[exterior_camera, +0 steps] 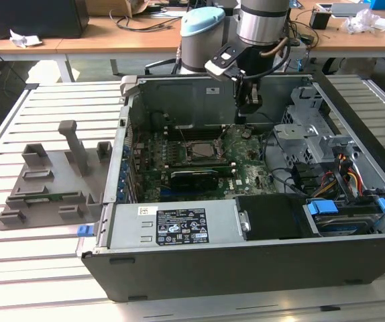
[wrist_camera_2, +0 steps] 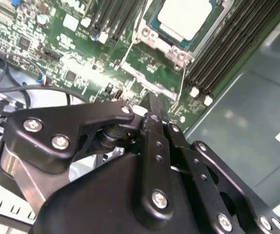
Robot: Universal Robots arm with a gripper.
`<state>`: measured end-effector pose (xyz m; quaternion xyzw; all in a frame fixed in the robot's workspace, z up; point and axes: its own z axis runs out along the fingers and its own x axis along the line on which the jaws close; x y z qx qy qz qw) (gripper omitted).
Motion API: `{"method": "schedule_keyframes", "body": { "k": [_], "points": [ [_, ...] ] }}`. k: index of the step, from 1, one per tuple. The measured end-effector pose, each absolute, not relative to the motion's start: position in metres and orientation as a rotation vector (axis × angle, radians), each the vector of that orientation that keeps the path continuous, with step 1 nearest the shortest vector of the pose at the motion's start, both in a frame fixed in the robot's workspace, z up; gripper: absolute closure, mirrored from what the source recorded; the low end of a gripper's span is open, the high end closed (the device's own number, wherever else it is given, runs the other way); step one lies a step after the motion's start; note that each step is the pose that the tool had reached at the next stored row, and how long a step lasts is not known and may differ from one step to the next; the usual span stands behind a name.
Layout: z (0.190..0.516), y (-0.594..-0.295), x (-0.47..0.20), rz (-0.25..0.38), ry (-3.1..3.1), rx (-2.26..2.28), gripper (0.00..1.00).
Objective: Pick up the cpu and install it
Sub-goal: 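Close the cpu cover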
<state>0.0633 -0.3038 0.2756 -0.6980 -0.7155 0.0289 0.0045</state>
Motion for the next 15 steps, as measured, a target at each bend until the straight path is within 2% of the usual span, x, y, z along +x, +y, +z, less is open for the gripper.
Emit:
{"method": "schedule_keyframes", "body": {
  "k": [8,15],
  "points": [
    [0.253,-0.301,0.069,0.091,-2.251,-2.176,0.89],
    [0.251,-0.301,0.046,0.090,-2.252,-2.176,0.89]
  ]
}}
